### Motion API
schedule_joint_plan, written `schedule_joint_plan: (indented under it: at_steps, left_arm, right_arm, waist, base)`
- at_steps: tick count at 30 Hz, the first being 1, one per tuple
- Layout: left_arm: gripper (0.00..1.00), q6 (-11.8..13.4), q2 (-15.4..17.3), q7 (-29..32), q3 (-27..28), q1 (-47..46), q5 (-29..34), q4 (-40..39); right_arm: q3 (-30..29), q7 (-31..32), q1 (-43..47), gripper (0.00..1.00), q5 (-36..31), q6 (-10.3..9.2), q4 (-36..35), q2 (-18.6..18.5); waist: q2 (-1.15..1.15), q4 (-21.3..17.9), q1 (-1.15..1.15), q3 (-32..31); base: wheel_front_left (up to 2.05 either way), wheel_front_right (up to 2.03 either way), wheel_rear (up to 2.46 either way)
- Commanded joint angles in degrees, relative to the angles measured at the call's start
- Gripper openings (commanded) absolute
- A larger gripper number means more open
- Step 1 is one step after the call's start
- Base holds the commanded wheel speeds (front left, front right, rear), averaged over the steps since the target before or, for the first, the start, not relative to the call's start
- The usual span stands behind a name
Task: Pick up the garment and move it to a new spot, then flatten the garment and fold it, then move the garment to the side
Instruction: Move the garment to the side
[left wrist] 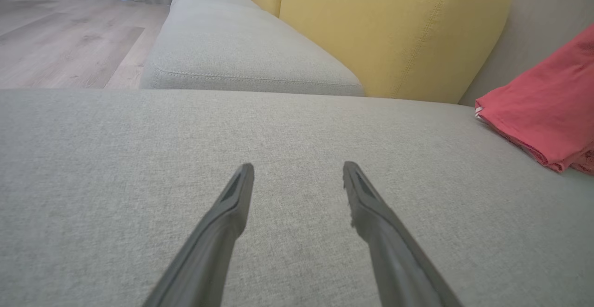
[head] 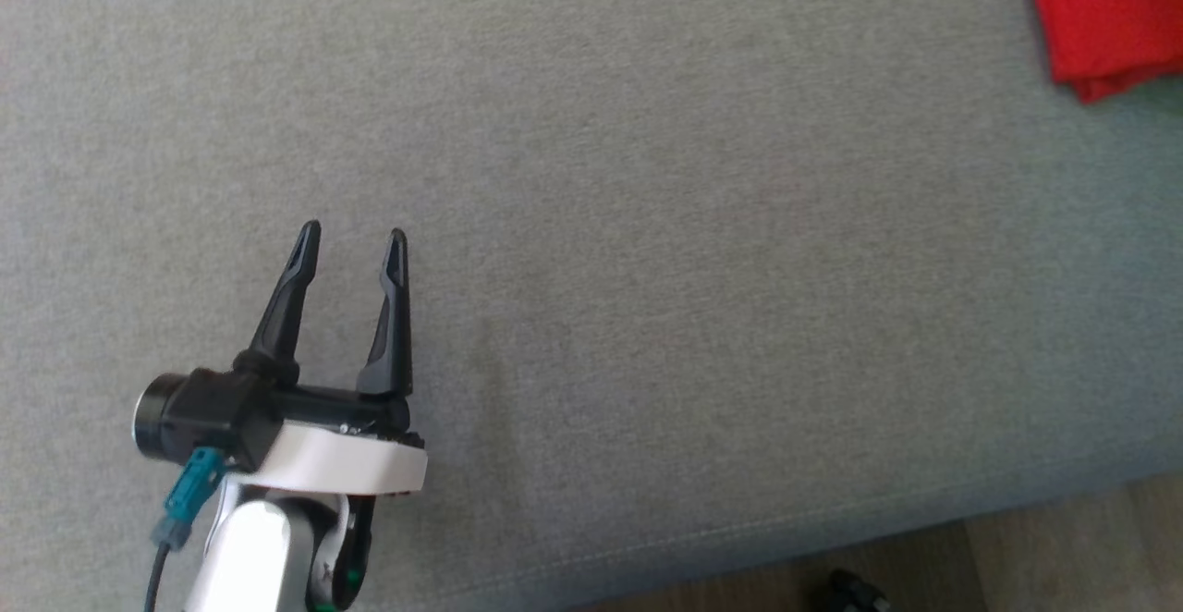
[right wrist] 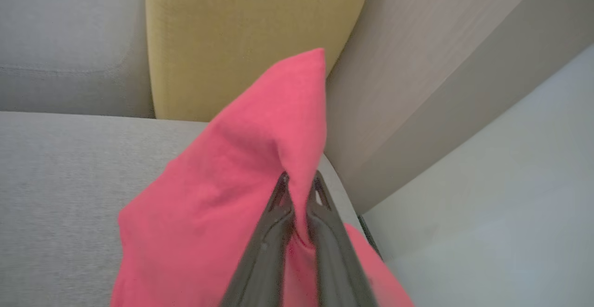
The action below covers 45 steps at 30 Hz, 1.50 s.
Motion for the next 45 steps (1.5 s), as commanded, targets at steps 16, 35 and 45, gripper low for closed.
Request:
schedule_joint_plan:
  at_steps: [16, 35, 45]
  left_arm:
    - [1.0, -0.33, -0.53, -0.7, 1.41, -2.49, 0.81, -1.97]
    - [1.0, 1.51, -1.01, -0.7, 3.97, -4.97, -1.07, 1.8]
    - [1.0, 4.68, -1.4, -0.7, 6.28, -2.33, -4.53, 5.55]
  right_arm:
    - [-8.59, -0.63, 1.76, 1.0, -14.63, -0.05, -1.77, -1.2]
    - [-4.55, -16.03, 4.64, 1.0, -9.57, -0.05, 2.19, 8.96]
    - [1.81, -26.27, 15.88, 1.0, -0.54, -0.05, -1.15, 19.6]
  waist:
    - [0.0, 1.98, 0.0, 2.36]
    - [0.0, 2.47, 0.0, -7.04]
    - [0.0, 5.11, 0.0, -17.16]
  base:
    - [0.0, 0.0, 0.0]
    - [0.0, 0.0, 0.0]
    - [0.0, 0.0, 0.0]
